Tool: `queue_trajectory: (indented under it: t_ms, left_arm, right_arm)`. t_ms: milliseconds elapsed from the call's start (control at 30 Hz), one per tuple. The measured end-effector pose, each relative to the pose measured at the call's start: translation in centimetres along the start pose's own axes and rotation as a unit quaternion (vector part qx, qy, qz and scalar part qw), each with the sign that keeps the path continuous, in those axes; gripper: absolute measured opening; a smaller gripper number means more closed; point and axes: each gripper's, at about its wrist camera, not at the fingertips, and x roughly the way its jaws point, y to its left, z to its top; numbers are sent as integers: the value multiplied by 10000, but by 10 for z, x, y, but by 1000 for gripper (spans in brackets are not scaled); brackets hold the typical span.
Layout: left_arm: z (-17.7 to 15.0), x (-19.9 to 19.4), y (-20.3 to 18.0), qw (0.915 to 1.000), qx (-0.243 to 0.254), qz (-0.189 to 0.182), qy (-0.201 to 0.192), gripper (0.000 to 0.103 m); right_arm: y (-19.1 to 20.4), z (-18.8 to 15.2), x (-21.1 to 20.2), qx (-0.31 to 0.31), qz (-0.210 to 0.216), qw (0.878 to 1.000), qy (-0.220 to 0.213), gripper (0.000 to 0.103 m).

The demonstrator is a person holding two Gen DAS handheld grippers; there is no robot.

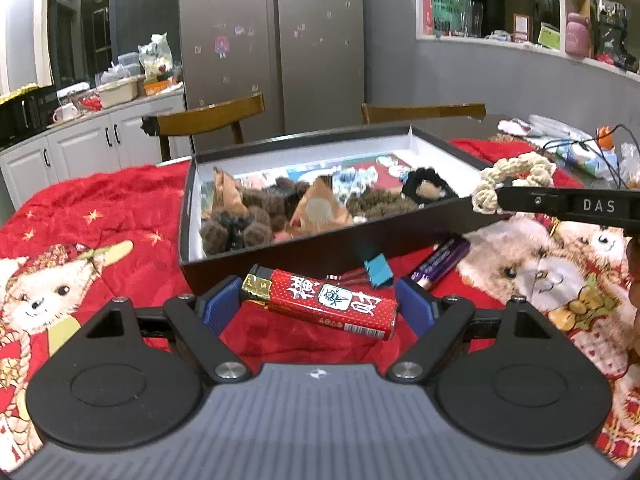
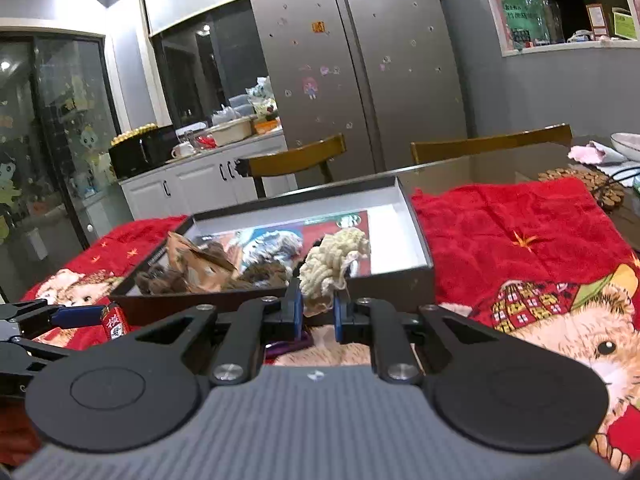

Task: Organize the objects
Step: 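Lift the red snack stick with left tool while right tool carries the scrunchie over the box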

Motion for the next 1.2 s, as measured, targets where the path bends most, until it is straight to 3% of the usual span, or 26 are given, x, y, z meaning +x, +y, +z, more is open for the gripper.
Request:
queue_trajectory:
  t_ms: [167,367,600,900,1200]
  left_arm:
    - [8,-13,-1,9998,-24,17,-181,86]
    - [21,-26,3,9991,-111,98,-394,86]
    - [42,-47,13,9964,-309,218,-753,86]
    - [94,-55,10,9915,-381,260,-1216,86]
    - [163,-22,7,9880,-925,-306,-1202,86]
  right_arm:
    - [8,9,-7,-21,185,9998,-59,17]
    - [7,28,-8,420,682,9966,175,17]
    - [15,59,-9,436,743,9962,117,17]
    - [13,96,7,701,720,9949,39,17]
    - [-1,124,45,1006,632,9929,68,17]
